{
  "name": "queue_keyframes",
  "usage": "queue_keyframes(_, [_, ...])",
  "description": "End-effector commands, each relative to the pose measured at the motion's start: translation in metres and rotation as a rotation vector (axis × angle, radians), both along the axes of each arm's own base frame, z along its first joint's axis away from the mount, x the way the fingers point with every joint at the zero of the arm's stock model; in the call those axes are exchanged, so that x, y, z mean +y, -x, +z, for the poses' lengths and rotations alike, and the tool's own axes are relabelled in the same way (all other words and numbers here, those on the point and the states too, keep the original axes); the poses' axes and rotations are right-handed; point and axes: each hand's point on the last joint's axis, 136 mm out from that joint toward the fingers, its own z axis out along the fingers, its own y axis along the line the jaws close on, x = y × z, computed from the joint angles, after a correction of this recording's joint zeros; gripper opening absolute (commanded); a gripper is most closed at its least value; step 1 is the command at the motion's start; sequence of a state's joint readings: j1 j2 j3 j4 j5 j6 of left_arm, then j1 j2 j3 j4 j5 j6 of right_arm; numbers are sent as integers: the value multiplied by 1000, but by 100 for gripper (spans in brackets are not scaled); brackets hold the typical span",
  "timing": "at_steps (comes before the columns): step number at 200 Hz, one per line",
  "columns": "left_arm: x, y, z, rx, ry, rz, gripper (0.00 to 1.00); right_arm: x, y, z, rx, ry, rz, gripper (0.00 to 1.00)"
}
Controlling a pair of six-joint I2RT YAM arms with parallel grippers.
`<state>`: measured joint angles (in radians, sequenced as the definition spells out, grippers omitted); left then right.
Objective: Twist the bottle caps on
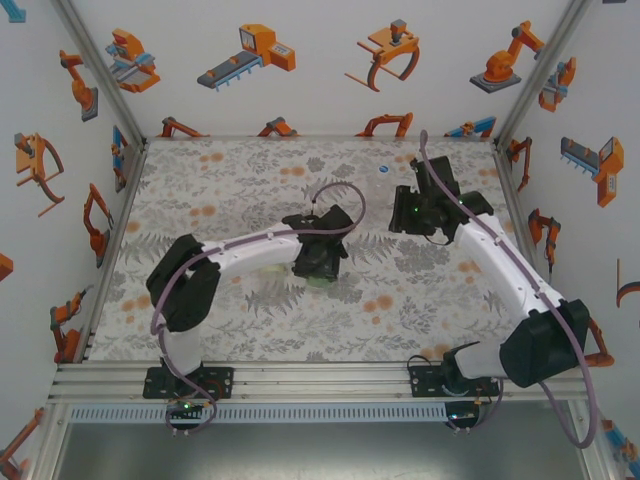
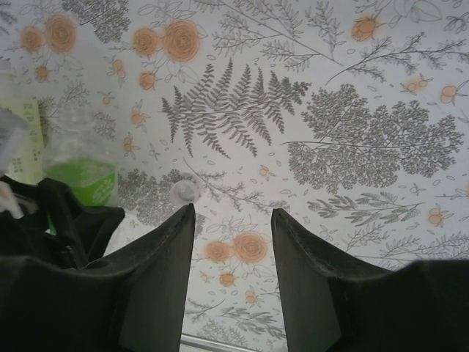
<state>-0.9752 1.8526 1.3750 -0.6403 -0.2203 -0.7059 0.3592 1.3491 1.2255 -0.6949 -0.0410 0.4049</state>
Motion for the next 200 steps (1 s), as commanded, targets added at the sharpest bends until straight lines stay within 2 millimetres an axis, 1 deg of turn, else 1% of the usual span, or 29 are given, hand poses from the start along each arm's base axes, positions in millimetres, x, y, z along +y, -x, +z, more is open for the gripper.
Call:
queue_keyframes(1, [1, -9, 48, -150, 77, -63, 26, 8, 17, -3, 33, -20, 10, 45])
queue_keyframes(25, [0, -7, 83, -247, 190, -111, 18, 19, 25, -11, 52, -10, 29, 45])
queue_keyframes(53, [3, -4, 124, -340, 313, -162, 0, 34, 32, -24, 79, 2, 52, 45])
queue_keyframes(63, [4, -2, 137, -365, 338, -200, 0, 39, 35, -28, 90, 7, 61, 45])
queue_keyframes(81, [12, 0, 161, -433, 359, -227, 0, 51, 40, -36, 101, 11, 81, 45])
queue_keyframes(97, [12, 7, 184, -498, 437, -297, 0, 58, 44, -44, 119, 15, 90, 45])
queue_keyframes(116, [15, 16, 204, -581, 527, -347, 0, 65, 49, -55, 146, 27, 97, 44])
queue_keyframes(140, [21, 29, 221, -678, 604, -417, 0, 74, 54, -69, 165, 48, 110, 44])
queue_keyframes(149, [23, 33, 225, -705, 618, -433, 0, 76, 55, -75, 173, 54, 111, 44])
queue_keyframes(178, [34, 37, 229, -767, 621, -439, 0, 88, 54, -90, 168, 43, 120, 45])
queue_keyframes(200, [38, 44, 233, -822, 652, -464, 0, 96, 51, -102, 172, 46, 122, 45])
